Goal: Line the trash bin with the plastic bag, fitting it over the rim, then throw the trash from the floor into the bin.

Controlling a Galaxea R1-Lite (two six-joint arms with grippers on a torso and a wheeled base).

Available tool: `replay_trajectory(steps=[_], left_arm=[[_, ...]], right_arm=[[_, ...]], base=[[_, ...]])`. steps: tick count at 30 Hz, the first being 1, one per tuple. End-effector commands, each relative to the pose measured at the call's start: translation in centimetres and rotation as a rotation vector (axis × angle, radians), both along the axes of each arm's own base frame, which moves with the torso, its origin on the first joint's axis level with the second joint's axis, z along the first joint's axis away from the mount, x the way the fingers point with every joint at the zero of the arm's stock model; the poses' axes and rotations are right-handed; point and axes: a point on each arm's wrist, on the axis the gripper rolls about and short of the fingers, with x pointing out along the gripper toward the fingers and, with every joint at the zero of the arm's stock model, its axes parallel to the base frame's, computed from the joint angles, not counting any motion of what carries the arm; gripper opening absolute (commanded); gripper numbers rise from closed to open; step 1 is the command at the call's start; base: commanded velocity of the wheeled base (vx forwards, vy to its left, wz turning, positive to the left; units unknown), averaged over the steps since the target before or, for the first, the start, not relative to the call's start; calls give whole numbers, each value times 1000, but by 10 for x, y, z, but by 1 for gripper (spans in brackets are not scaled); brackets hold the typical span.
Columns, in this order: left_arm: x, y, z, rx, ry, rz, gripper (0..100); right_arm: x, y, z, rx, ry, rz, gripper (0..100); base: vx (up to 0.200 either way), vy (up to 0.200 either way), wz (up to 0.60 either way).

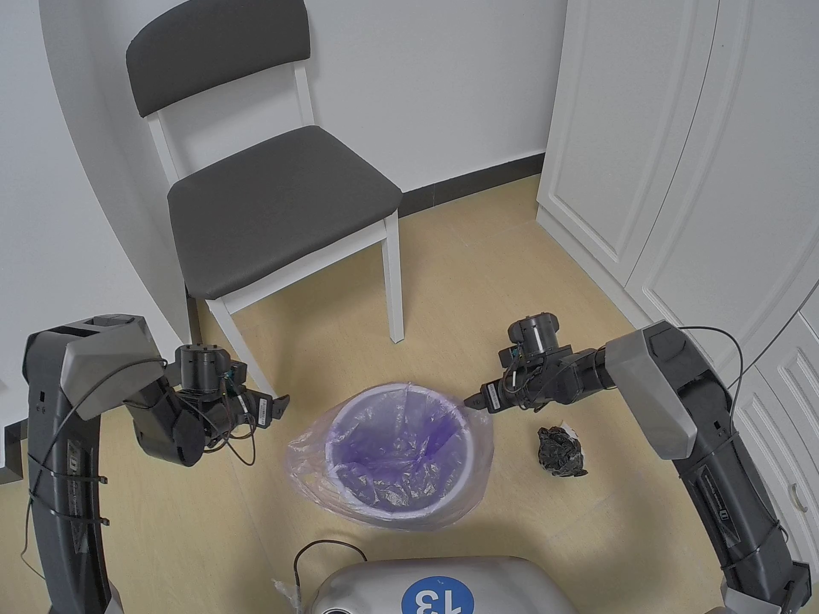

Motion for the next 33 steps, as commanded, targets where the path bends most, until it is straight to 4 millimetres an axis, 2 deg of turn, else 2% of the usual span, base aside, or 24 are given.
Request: replay_trajectory(steps=[1,6,11,15,17,21,22,26,28,29,33], left_arm=[[-12,10,8,-4,-14,19,100],[-12,10,7,-5,-34,19,100],[-18,6,3,-8,-12,8,100],[-18,0,-1,-5,-19,-7,100],[-18,-4,-5,-4,-15,-17,100],[-19,-9,-9,-5,-9,-30,100],[-19,-10,-12,-6,-12,-31,100],[-22,-9,-22,-10,-27,-26,100],[-22,-9,-22,-10,-27,-26,100],[-29,-8,-28,-10,-32,-26,100],[-38,-7,-32,-7,-40,-25,100]], right_arm=[[-8,15,-15,-8,32,52,100],[-10,18,-15,-13,30,69,100],[-3,5,-17,-15,18,25,100],[6,-14,2,-7,-16,-27,100],[13,-26,22,-7,-56,-87,100],[5,-35,33,-16,-40,-151,100],[-10,-40,33,-27,-6,-151,100],[-35,-40,27,-19,-44,-118,100],[-35,-40,27,-19,-44,-118,100],[-62,-31,17,-61,-53,-29,100],[-88,-15,14,-101,-23,54,100]], base=[[0,0,0],[0,0,0],[0,0,0],[0,0,0],[0,0,0],[0,0,0],[0,0,0],[0,0,0],[0,0,0],[0,0,0],[0,0,0]])
